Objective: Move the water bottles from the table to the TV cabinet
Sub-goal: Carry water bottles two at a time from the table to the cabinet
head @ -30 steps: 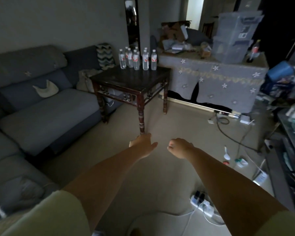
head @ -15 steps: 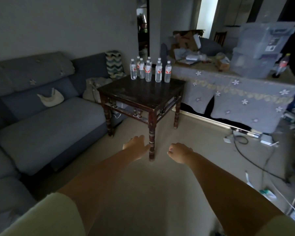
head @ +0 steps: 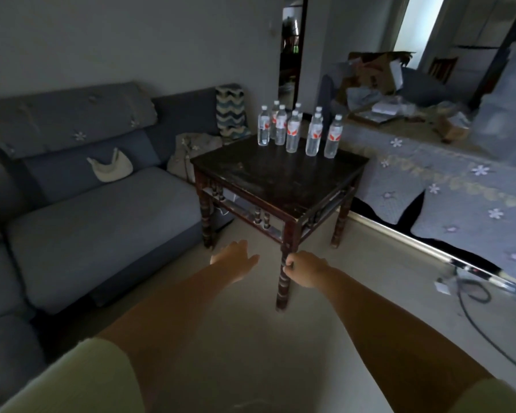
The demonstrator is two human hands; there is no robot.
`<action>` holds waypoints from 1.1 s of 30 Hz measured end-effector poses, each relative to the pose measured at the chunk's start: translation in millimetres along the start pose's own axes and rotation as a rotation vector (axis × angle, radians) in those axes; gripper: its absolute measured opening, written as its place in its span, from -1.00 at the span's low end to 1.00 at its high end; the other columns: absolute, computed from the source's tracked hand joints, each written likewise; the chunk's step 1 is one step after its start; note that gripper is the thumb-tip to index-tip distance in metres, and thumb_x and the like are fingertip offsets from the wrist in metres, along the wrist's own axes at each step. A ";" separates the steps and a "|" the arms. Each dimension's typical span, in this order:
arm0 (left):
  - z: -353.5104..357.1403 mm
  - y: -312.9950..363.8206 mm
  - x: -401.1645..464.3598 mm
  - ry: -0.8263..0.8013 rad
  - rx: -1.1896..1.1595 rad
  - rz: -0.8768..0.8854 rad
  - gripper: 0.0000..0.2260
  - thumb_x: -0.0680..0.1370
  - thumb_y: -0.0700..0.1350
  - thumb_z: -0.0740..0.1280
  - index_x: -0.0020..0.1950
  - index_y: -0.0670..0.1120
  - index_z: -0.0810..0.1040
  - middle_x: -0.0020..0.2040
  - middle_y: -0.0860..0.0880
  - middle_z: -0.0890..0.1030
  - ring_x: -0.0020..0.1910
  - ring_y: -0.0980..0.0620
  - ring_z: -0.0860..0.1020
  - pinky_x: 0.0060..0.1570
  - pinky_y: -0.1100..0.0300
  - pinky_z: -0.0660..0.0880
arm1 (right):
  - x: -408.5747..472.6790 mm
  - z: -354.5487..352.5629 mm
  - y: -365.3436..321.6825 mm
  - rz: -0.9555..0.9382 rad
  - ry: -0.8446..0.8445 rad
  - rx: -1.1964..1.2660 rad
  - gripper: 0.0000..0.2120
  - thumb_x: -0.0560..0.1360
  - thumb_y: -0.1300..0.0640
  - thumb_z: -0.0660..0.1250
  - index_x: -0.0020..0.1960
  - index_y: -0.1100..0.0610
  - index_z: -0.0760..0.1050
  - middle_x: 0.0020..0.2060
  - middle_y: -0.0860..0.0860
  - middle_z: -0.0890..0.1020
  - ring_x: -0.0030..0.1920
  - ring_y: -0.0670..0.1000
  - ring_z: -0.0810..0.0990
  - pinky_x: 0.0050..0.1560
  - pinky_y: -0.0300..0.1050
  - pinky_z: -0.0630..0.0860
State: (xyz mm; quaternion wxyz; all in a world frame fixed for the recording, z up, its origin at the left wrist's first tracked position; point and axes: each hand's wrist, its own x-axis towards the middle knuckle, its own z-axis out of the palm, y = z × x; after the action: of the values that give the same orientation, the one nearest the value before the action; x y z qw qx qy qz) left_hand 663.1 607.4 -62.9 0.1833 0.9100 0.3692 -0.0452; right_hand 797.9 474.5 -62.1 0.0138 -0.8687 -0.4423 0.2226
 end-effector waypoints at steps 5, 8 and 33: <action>-28.2 35.2 97.4 0.006 -0.036 0.029 -0.54 0.63 0.09 0.12 0.47 -0.11 0.29 0.40 -0.16 0.40 0.35 -0.14 0.42 0.19 0.05 0.42 | 84.5 -56.6 50.9 0.016 0.026 0.010 -0.64 0.63 -0.01 0.12 0.27 0.20 0.46 0.21 0.18 0.55 0.27 0.18 0.49 0.31 0.10 0.39; -44.4 66.0 152.1 0.038 -0.103 0.054 -0.64 0.62 0.05 0.16 0.31 -0.12 0.42 0.28 -0.16 0.51 0.24 -0.14 0.50 0.17 0.04 0.47 | 133.1 -96.1 83.6 0.049 0.088 0.004 -0.65 0.63 0.00 0.12 0.24 0.22 0.48 0.19 0.19 0.56 0.23 0.16 0.52 0.16 -0.05 0.43; -157.7 2.9 538.0 -0.104 0.034 0.209 -0.56 0.60 0.14 0.18 0.35 -0.13 0.36 0.26 -0.16 0.47 0.19 -0.14 0.50 0.19 -0.06 0.47 | 451.4 -216.6 25.9 0.263 0.060 0.063 -0.59 0.64 -0.08 0.08 0.41 0.08 0.33 0.34 0.11 0.40 0.32 0.17 0.40 0.37 0.23 0.29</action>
State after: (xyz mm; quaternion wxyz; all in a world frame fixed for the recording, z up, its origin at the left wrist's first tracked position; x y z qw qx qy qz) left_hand 1045.8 1016.0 -32.7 0.1904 0.9429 0.2616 -0.0791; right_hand 1134.0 845.8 -41.8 0.0250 -0.9245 -0.3171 0.2100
